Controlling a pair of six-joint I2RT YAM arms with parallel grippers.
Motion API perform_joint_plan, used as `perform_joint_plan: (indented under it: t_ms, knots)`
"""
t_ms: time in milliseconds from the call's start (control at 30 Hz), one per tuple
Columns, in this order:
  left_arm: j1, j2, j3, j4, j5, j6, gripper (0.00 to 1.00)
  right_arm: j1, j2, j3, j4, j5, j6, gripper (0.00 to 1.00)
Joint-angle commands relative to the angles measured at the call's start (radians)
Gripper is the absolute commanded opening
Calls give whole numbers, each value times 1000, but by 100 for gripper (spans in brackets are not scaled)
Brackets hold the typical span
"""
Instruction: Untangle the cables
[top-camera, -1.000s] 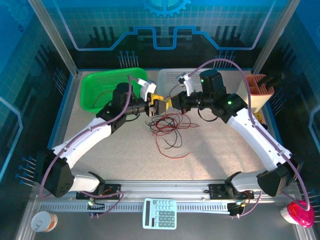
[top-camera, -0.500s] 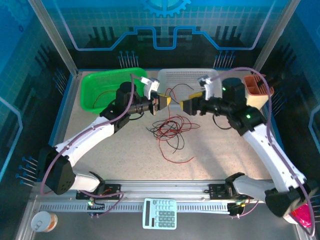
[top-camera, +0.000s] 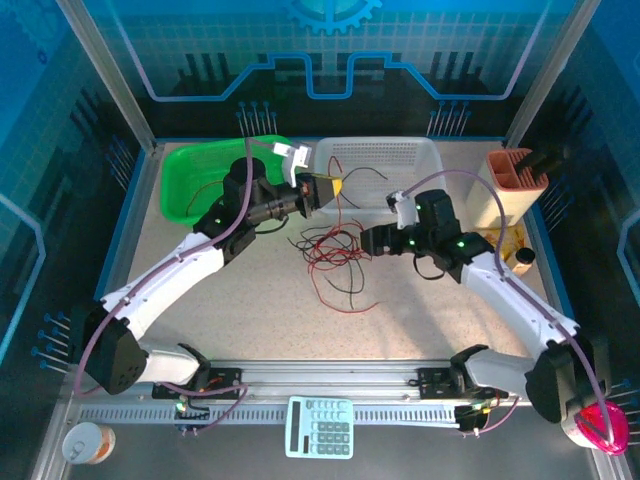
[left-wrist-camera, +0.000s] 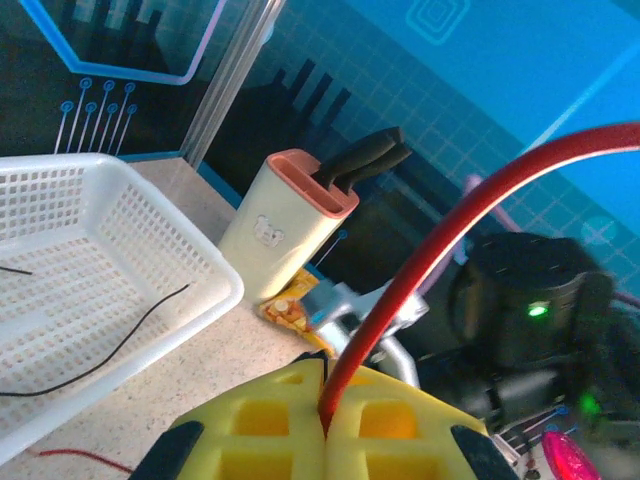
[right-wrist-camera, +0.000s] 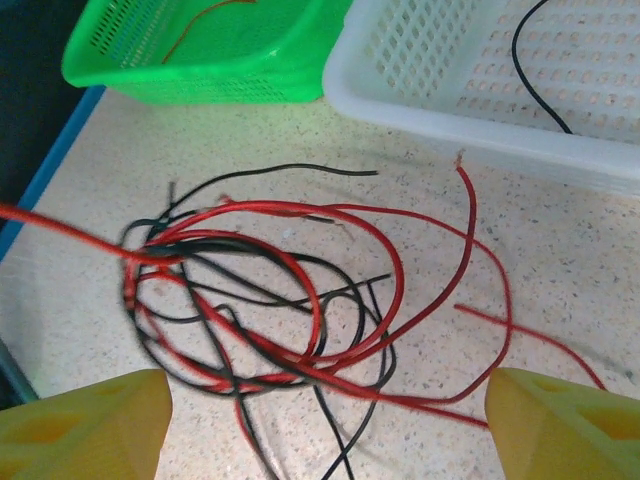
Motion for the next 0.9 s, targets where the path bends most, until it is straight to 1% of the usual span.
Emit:
perform_joint_plan:
  t_ms: [0,167,267,333,367,400,433,467,500,533,567,700,867]
  knots:
    - [-15,-31,49,44,14,-29,0,37,66,15,86,60,-41,85]
    - [-32,-29,66,45,13,-33,0,76,168,24,149,81,-46,86]
    - [-45,-25,71,52,14,-38,0,86,227,23,214,84,-28,85]
    - [-55,-19,72,58,16,-43,0,92,270,31,255,82,-11,79]
    - [-61,-17,72,60,16,-45,0,94,286,36,268,80,-2,72]
    - [-63,-15,71,64,16,-49,0,98,304,42,279,80,6,60]
    - [-65,-13,69,70,15,-55,0,101,320,48,285,85,13,44]
    - [-66,-12,68,77,16,-63,0,102,331,53,289,89,17,31]
    - [-66,-12,66,84,15,-71,0,102,342,55,290,98,22,16]
    - [-67,-12,67,91,12,-80,0,102,352,55,284,113,30,4]
    - [-67,-14,67,97,9,-86,0,102,358,57,277,132,37,0]
    - [-66,-29,87,127,-4,-115,0,103,386,46,240,218,60,0]
    - [-64,-57,156,125,-42,-116,0,102,410,20,216,275,74,0]
